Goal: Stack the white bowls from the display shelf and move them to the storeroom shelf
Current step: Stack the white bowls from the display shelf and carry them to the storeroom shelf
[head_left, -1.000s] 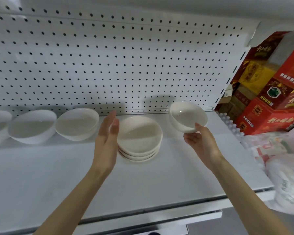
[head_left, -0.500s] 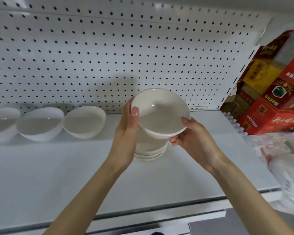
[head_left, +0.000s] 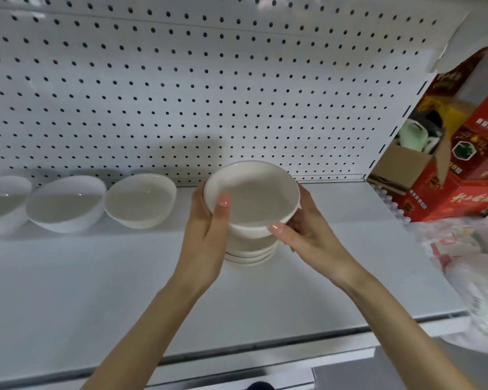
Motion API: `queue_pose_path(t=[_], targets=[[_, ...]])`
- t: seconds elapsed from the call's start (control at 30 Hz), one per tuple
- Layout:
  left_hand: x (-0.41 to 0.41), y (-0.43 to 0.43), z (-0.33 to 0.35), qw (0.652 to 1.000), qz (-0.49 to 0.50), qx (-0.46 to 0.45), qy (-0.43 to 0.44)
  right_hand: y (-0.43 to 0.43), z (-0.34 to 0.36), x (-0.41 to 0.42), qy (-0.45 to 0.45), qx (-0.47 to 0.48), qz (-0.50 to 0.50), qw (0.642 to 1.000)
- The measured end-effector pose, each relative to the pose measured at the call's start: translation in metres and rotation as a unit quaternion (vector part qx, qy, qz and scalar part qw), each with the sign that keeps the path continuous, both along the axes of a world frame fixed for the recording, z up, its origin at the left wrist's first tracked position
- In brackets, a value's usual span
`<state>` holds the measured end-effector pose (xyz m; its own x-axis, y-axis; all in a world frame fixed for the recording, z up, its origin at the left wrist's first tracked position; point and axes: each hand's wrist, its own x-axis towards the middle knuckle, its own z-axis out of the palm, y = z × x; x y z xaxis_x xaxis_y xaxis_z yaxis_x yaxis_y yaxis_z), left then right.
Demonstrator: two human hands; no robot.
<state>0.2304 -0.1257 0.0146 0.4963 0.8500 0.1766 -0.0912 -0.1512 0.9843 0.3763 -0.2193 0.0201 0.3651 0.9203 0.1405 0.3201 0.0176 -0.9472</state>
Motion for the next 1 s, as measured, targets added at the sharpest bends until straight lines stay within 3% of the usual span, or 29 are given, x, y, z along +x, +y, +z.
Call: queue_pose_path(t=[0.17,0.3,0.67,1.0], targets=[[-0.004,0.006,-0.02,1.0,0.008,0.018,0.021,0.003,-0.011,0.001,-0.087,-0.001,-0.038,0.995],[-0.005,0.005,-0.032,0.999,0.009,0.025,0.044,0.002,-0.024,0.003,-0.099,-0.029,-0.052,0.993],[-0.004,0.009,-0.044,0.998,0.003,0.032,0.055,0.004,-0.034,0.0,-0.032,-0.007,-0.03,0.999],[-0.005,0.015,-0.05,0.995,-0.059,-0.077,-0.014,0.009,-0.052,0.003,0.116,-0.038,0.031,0.992]])
